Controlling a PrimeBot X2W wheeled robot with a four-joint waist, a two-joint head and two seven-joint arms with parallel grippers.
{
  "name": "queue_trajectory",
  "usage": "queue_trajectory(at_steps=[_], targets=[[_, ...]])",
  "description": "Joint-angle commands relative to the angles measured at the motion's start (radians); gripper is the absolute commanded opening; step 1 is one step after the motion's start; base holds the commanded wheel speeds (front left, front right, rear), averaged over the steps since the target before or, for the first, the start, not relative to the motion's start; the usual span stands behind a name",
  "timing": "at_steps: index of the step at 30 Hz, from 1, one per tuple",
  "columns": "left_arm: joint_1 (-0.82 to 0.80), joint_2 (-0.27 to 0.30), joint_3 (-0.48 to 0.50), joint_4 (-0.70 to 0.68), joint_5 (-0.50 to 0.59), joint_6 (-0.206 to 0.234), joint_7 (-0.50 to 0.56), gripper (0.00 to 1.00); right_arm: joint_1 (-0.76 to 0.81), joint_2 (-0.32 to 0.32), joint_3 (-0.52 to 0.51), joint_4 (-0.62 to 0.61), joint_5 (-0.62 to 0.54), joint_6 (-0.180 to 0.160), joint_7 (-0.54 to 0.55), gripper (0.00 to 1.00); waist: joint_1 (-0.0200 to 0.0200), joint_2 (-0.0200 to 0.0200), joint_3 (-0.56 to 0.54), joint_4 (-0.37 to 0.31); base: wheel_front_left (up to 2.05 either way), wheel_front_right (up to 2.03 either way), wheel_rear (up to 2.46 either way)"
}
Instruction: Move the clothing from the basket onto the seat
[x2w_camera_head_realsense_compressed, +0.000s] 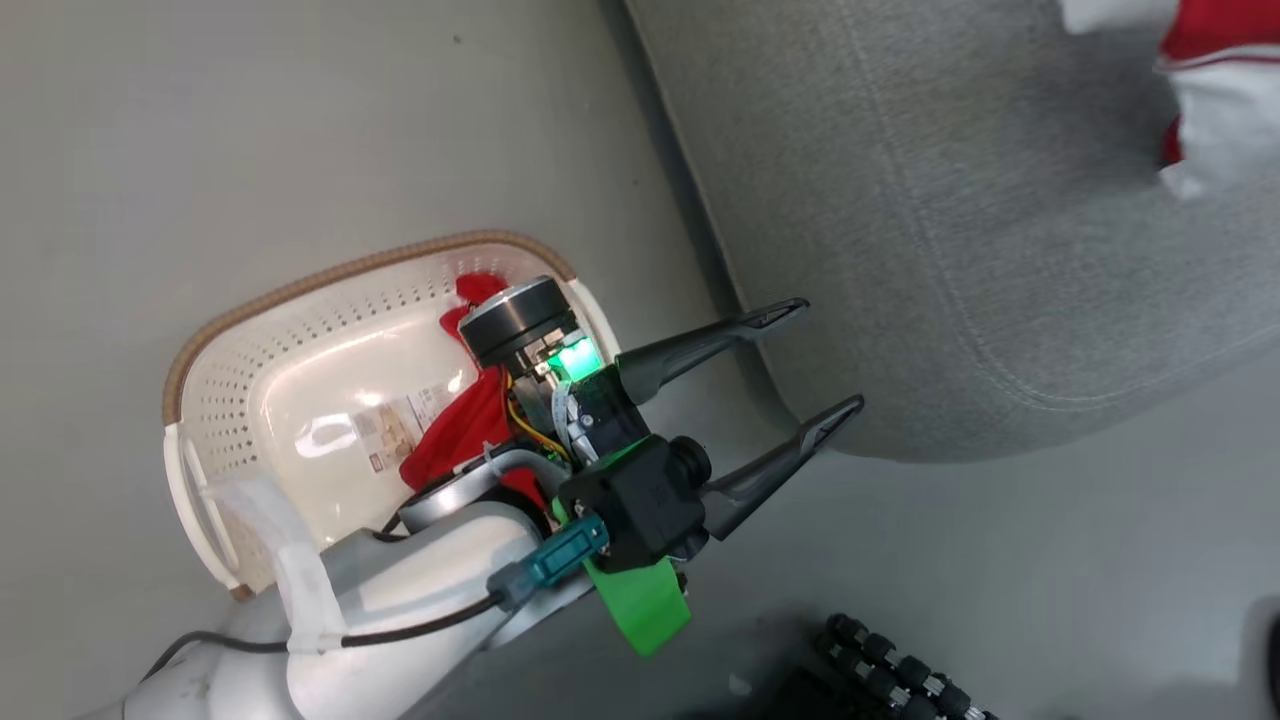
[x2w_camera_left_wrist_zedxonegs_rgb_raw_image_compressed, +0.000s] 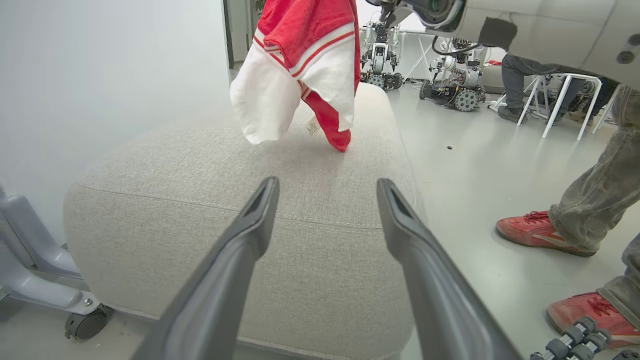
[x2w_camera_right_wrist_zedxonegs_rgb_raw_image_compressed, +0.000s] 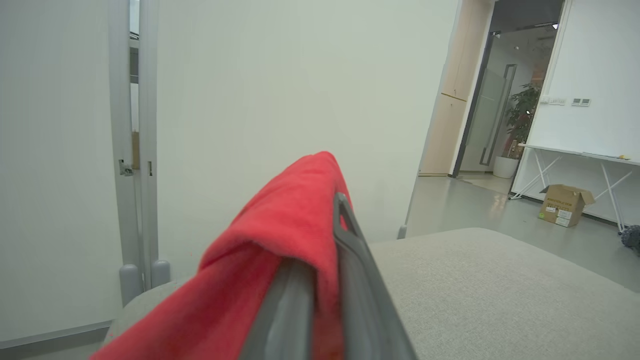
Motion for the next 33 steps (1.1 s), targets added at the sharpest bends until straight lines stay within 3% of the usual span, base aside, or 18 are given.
queue_trajectory(at_steps=[1, 7, 14, 16, 19, 27, 33], targets=[[-0.026, 0.008, 0.001, -0.011, 0.011, -0.002, -0.007, 1.00, -0.064, -0.033, -0.025, 0.026, 0.031, 0.000, 0.016, 0.00, -0.0002, 0.0000, 0.163, 0.123, 0.00, 0.00, 0.00], [-0.047, 0.019, -0.004, -0.034, 0.024, -0.002, -0.033, 1.00, -0.238, -0.138, -0.098, 0.177, 0.051, 0.000, 0.102, 0.00, -0.0002, 0.0000, 0.258, 0.185, 0.00, 0.00, 0.00], [-0.055, -0.040, -0.038, 0.008, 0.033, -0.003, -0.085, 1.00, -0.275, -0.160, -0.111, 0.394, -0.047, 0.000, 0.123, 0.00, -0.0002, 0.0000, 0.264, 0.273, 0.00, 0.00, 0.00], [-0.046, -0.054, -0.042, 0.022, 0.026, -0.003, -0.094, 1.00, -0.269, -0.145, -0.116, 0.446, -0.077, 0.000, 0.116, 0.16, -0.0002, 0.0000, 0.248, 0.286, 0.00, 0.00, 0.00], [-0.028, -0.066, -0.039, 0.041, 0.022, -0.001, -0.106, 1.00, -0.264, -0.124, -0.152, 0.508, -0.120, 0.000, 0.097, 1.00, -0.0002, 0.0000, 0.206, 0.301, 0.00, 0.00, 0.00], [0.047, -0.101, 0.005, 0.079, -0.011, 0.025, -0.114, 1.00, -0.154, -0.003, -0.234, 0.562, -0.231, 0.000, 0.016, 1.00, -0.0002, 0.0000, 0.014, 0.326, 0.00, 0.00, 0.00], [0.152, -0.127, 0.091, 0.103, -0.038, 0.053, -0.112, 1.00, 0.017, 0.088, -0.234, 0.438, -0.313, 0.000, -0.002, 1.00, -0.0002, 0.0000, -0.150, 0.352, 0.00, 0.00, 0.00]])
